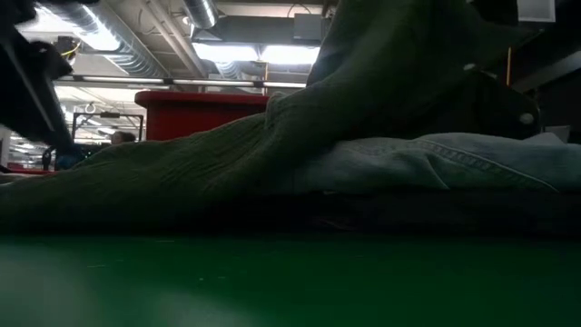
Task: Fold laundry
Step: Fold the green shirt
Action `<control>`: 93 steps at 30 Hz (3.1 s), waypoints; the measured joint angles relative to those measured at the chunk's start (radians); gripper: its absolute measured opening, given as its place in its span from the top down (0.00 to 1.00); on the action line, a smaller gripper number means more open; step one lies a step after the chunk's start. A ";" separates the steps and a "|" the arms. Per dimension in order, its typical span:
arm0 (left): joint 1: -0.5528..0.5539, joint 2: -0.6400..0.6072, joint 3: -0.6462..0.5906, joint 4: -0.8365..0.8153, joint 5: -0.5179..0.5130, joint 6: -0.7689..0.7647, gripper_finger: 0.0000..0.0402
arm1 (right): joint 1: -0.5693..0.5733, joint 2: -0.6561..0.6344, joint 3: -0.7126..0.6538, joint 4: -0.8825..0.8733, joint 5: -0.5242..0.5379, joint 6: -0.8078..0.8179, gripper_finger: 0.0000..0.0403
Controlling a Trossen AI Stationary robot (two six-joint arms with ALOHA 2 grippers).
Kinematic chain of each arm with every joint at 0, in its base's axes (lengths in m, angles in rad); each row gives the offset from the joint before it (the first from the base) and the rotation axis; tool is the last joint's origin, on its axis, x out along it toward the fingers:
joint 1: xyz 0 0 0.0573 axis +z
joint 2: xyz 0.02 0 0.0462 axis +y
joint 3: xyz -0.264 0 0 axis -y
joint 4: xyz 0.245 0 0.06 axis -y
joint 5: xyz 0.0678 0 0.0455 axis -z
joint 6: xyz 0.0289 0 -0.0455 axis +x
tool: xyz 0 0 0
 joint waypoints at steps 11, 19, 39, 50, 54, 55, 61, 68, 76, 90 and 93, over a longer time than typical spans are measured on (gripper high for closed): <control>0.063 0.112 0.000 0.000 -0.025 0.028 0.63 | 0.000 0.000 0.000 -0.022 -0.001 0.002 0.98; 0.076 0.155 0.001 0.003 0.025 0.024 0.64 | 0.000 0.000 0.000 -0.023 -0.011 0.002 0.98; 0.113 0.087 0.000 -0.012 0.177 0.025 1.00 | 0.000 0.000 0.000 -0.089 -0.048 0.003 0.98; 0.060 -0.276 0.000 -0.138 0.189 -0.012 1.00 | 0.000 -0.004 0.000 -0.300 -0.055 0.160 0.98; 0.027 -0.437 0.000 -0.192 0.084 -0.034 1.00 | 0.000 -0.004 0.000 -0.356 -0.102 0.219 0.98; 0.019 -0.474 0.000 -0.197 0.052 -0.034 1.00 | 0.000 -0.006 -0.004 -0.352 -0.116 0.219 0.98; -0.010 -0.663 0.001 -0.267 -0.144 -0.027 1.00 | 0.000 -0.006 -0.004 -0.354 -0.154 0.214 0.98; -0.008 -0.834 0.001 -0.423 -0.342 -0.035 1.00 | 0.000 -0.042 -0.005 -0.353 -0.021 0.202 0.98; 0.012 -0.937 0.002 -0.551 -0.443 -0.061 1.00 | 0.000 -0.098 -0.005 -0.355 0.035 0.211 0.98; 0.165 -0.814 -0.156 -0.579 -0.252 -0.091 1.00 | 0.000 -0.052 -0.006 -0.353 -0.052 0.184 0.98; 0.200 -0.780 -0.209 -0.576 -0.250 -0.091 1.00 | 0.000 -0.052 -0.006 -0.354 -0.052 0.184 0.98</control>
